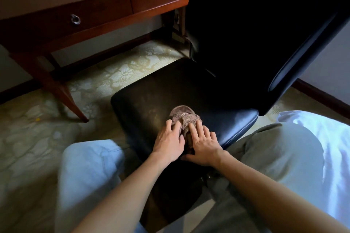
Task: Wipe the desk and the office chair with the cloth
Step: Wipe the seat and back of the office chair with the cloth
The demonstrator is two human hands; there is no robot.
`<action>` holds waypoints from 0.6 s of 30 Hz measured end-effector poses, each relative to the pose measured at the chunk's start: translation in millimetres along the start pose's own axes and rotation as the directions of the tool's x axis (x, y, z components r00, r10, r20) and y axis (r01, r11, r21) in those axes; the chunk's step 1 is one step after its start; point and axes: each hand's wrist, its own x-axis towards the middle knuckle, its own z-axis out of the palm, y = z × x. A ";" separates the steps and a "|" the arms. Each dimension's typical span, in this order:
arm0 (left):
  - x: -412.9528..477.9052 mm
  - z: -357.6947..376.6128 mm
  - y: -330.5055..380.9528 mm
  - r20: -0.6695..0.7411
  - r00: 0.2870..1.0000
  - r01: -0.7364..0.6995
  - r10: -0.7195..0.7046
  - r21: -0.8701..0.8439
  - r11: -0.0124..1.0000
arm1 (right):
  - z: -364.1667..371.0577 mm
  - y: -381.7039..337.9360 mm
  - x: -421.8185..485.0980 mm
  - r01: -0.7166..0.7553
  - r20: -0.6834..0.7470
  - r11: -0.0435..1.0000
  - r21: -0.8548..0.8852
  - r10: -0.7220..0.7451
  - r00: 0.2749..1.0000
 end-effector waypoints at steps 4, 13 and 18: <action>5.1 -5.4 -4.8 0.078 0.996 0.037 -0.036 -0.004 0.999 | 7.3 -6.2 6.5 -0.028 -0.038 0.999 0.038 0.030 0.999; 23.3 -13.3 -11.8 0.107 0.993 0.042 -0.044 0.029 0.999 | 7.9 -10.5 23.1 -0.043 -0.047 0.993 0.114 0.049 0.998; 26.7 -5.6 -11.5 0.072 0.996 0.055 -0.058 0.046 0.997 | 9.2 -7.9 28.4 -0.051 -0.057 0.992 0.113 0.058 0.997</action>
